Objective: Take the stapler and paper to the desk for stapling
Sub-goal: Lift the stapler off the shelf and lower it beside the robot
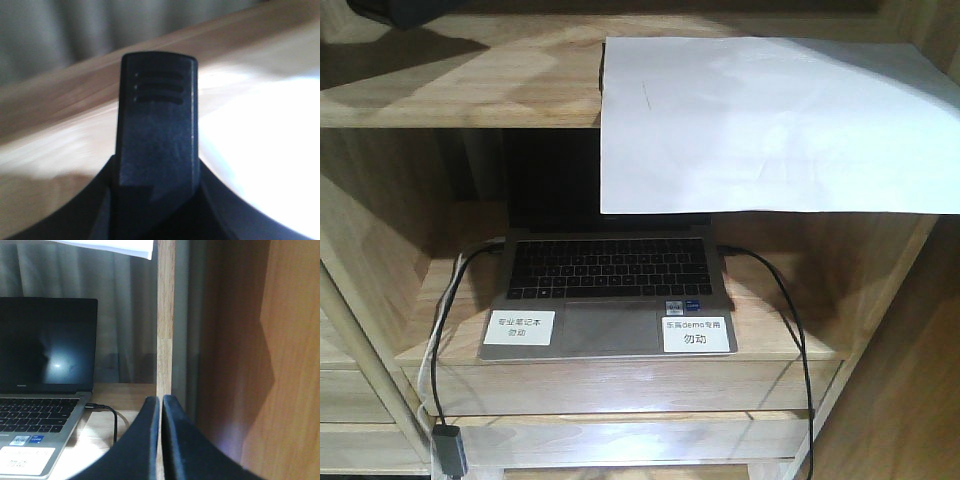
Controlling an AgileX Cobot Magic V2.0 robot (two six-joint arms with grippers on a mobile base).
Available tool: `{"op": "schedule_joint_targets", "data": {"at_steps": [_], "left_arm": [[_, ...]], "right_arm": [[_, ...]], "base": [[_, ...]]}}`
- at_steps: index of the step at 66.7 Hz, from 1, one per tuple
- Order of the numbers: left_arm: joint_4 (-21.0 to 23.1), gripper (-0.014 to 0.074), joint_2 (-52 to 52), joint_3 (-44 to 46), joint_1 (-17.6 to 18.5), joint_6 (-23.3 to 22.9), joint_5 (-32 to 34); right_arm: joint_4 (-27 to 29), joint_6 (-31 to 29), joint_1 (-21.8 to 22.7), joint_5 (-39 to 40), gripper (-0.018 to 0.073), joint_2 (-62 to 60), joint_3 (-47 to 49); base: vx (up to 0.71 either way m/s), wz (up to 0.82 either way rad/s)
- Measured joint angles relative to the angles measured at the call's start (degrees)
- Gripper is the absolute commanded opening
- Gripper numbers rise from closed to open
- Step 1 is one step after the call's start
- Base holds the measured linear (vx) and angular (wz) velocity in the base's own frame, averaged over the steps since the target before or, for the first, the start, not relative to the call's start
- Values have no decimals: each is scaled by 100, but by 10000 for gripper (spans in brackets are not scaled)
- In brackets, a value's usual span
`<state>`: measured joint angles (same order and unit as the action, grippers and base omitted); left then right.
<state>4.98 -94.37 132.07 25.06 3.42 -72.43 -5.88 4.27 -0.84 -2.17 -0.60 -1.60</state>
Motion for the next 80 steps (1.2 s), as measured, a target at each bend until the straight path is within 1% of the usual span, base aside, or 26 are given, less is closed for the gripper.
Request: {"op": "schedule_joint_targets", "data": {"at_steps": [8, 16, 25, 40, 49, 65, 80], "left_arm": [[40, -7, 251, -197, 158, 93, -6], [23, -7, 572, -866, 224, 154, 148], [29, -7, 1061, -2069, 233, 170, 604], [51, -7, 2310, -4233, 253, 175, 1953], [69, -7, 3148, -5434, 253, 175, 2583], [69, -7, 4388, -7308, 253, 175, 3163], [69, -7, 5516, -8623, 253, 175, 3601]], "right_arm": [[0, 0, 0, 0, -9, 0, 0], [0, 0, 0, 0, -9, 0, 0], [0, 0, 0, 0, -9, 0, 0], [0, 0, 0, 0, -9, 0, 0], [0, 0, 0, 0, -9, 0, 0], [0, 0, 0, 0, -9, 0, 0], [0, 0, 0, 0, -9, 0, 0]], "base": [[0, 0], [0, 0], [0, 0], [0, 0], [0, 0], [0, 0], [0, 0]]}}
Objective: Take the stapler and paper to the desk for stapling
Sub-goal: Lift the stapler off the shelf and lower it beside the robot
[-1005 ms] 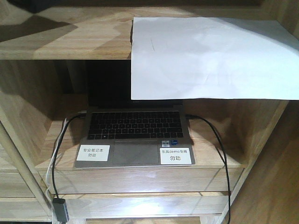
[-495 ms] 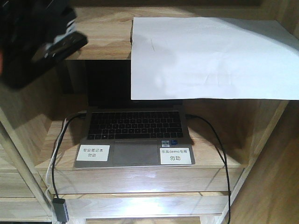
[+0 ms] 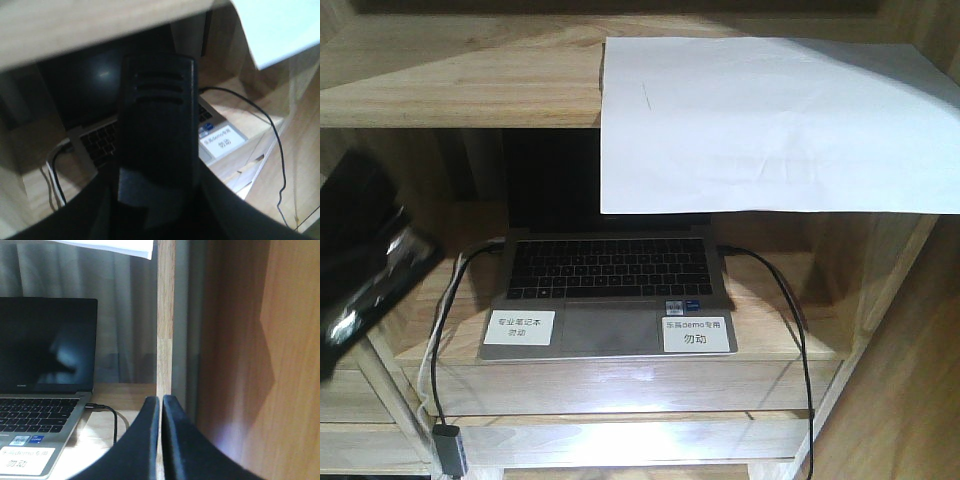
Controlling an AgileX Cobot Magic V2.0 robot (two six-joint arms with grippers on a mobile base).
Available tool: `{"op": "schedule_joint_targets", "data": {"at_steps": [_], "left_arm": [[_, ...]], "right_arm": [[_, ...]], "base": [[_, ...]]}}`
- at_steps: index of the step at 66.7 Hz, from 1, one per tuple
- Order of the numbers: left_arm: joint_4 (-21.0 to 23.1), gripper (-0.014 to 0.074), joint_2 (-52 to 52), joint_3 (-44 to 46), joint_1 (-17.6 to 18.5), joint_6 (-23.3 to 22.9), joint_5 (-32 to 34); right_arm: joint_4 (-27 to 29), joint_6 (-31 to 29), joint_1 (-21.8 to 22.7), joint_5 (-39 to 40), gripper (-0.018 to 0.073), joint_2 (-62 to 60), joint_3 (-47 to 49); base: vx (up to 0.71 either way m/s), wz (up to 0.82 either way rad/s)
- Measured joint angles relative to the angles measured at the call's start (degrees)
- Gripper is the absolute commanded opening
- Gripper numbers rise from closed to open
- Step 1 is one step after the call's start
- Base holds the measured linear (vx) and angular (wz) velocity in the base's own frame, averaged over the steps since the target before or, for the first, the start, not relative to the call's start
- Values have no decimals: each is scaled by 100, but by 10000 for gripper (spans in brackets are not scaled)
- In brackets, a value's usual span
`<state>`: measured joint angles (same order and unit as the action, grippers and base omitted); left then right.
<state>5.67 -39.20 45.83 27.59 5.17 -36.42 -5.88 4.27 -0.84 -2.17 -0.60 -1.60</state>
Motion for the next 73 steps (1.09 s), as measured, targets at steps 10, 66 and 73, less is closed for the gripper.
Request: {"op": "schedule_joint_targets", "data": {"at_steps": [10, 66, 73], "left_arm": [[0, -7, 709, -854, 0, 0, 69], [0, -7, 2546, -2179, 0, 0, 100], [0, -7, 2546, -2179, 0, 0, 80]], "right_arm": [[0, 0, 0, 0, -9, 0, 0], [0, 0, 0, 0, -9, 0, 0], [0, 0, 0, 0, -9, 0, 0]], "base": [[0, 0], [0, 0], [0, 0]]}}
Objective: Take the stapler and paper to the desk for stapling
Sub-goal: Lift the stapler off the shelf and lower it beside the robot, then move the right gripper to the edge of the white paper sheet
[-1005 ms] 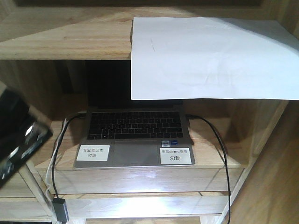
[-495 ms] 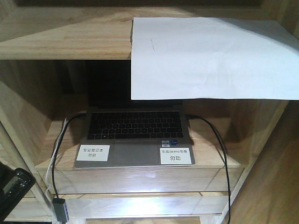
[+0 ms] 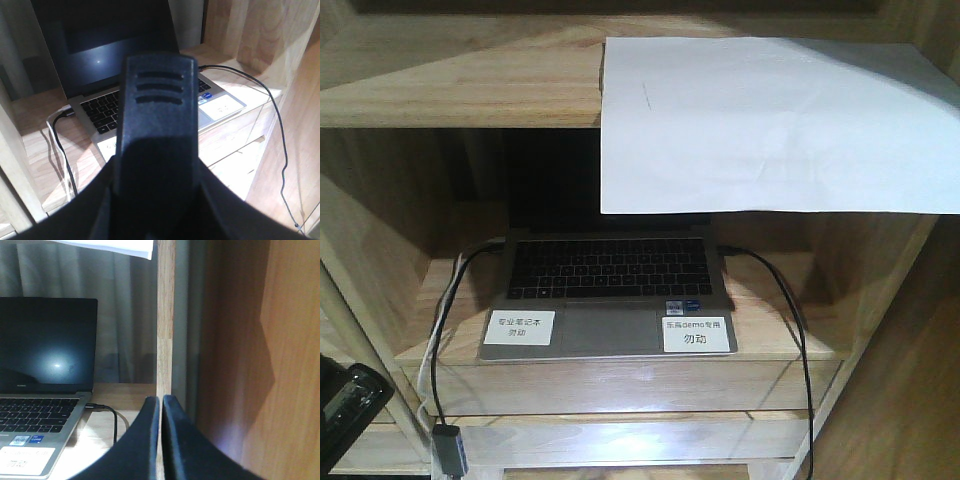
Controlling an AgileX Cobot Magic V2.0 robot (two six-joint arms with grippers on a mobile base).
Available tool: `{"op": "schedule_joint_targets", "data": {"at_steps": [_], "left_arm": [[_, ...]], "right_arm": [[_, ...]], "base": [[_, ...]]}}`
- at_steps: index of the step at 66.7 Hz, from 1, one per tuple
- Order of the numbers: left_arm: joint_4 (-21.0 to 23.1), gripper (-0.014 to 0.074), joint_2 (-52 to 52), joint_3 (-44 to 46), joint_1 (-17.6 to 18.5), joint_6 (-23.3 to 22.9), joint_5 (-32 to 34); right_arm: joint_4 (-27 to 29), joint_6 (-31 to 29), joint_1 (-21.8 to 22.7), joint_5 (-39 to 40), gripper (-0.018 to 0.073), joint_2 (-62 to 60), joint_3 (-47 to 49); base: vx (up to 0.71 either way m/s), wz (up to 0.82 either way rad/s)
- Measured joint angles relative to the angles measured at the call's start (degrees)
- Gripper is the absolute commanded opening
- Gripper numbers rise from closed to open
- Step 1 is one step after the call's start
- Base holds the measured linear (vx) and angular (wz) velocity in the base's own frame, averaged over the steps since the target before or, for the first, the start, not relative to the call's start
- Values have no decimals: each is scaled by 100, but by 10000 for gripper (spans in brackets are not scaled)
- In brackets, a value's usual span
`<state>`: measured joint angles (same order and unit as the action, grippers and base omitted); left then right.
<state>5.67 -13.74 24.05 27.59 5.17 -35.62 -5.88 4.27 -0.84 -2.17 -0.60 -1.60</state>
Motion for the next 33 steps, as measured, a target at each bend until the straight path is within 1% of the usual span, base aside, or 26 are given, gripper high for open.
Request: {"op": "schedule_joint_targets", "data": {"at_steps": [33], "left_arm": [[0, -7, 0, 0, 0, 0, -19]], "right_arm": [[0, 0, 0, 0, -9, 0, 0]], "base": [[0, 0]]}}
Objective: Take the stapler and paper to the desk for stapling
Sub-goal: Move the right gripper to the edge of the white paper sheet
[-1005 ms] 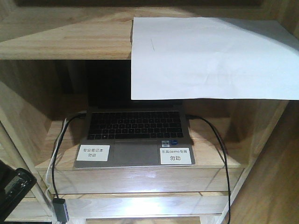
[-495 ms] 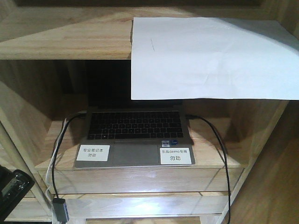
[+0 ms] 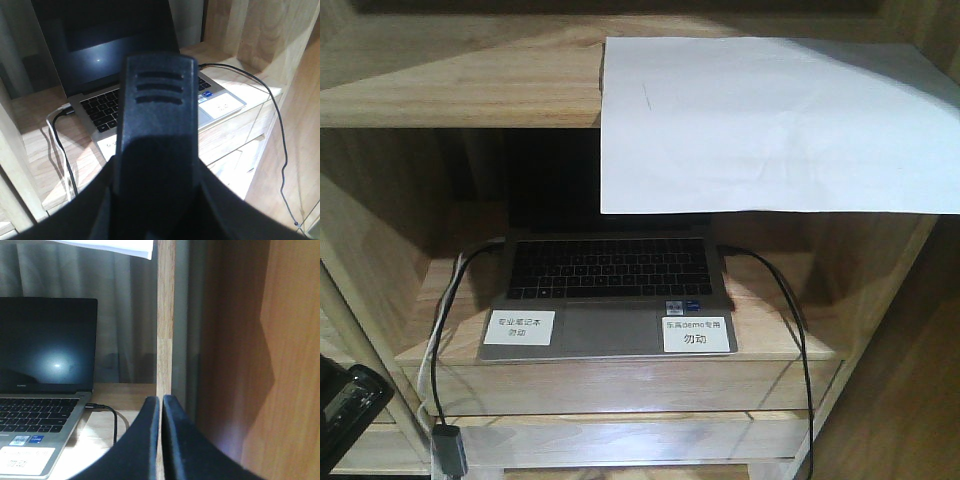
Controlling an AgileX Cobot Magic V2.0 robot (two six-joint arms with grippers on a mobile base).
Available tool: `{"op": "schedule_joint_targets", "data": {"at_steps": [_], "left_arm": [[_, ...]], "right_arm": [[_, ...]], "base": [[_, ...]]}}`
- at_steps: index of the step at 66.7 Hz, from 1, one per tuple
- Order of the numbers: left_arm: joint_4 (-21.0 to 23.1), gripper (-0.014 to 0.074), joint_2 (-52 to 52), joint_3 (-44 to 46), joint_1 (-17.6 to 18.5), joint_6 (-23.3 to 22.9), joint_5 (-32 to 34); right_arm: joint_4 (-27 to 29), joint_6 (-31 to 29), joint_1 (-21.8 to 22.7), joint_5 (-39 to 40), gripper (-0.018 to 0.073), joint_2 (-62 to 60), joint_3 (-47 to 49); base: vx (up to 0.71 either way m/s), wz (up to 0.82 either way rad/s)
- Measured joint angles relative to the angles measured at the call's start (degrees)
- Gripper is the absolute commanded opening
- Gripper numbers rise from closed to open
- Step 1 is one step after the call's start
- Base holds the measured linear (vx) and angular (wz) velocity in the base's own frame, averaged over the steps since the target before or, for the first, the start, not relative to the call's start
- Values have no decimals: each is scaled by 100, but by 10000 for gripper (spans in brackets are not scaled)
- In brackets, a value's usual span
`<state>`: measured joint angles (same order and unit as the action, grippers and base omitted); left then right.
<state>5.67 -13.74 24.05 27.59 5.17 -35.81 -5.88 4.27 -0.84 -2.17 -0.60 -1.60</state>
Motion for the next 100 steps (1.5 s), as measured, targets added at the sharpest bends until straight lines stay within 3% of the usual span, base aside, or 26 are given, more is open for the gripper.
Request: {"op": "schedule_joint_targets", "data": {"at_steps": [18, 23, 31, 44, 53, 66, 78, 86, 100], "left_arm": [[0, -7, 0, 0, 0, 0, 0], [0, -7, 0, 0, 0, 0, 0], [0, -7, 0, 0, 0, 0, 0], [0, -7, 0, 0, 0, 0, 0], [0, -7, 0, 0, 0, 0, 0], [0, -7, 0, 0, 0, 0, 0], [0, -7, 0, 0, 0, 0, 0], [0, -7, 0, 0, 0, 0, 0], [0, -7, 0, 0, 0, 0, 0]], "right_arm": [[0, 22, 0, 0, -9, 0, 0], [5, 330, 0, 48, -9, 0, 0], [-47, 1923, 0, 313, -9, 0, 0], [-961, 5754, 0, 406, -8, 0, 0], [-1585, 7083, 0, 217, 30, 0, 0], [-1796, 7392, -216, 663, 249, 141, 0], [-1838, 7427, -726, 2010, 481, 1225, 0], [-1843, 7412, -761, 3197, 546, 2155, 0], [-1843, 7326, -761, 5498, 550, 4016, 48]], "base": [[0, 0], [0, 0], [0, 0], [0, 0], [0, 0], [0, 0], [0, 0], [0, 0], [0, 0]]}}
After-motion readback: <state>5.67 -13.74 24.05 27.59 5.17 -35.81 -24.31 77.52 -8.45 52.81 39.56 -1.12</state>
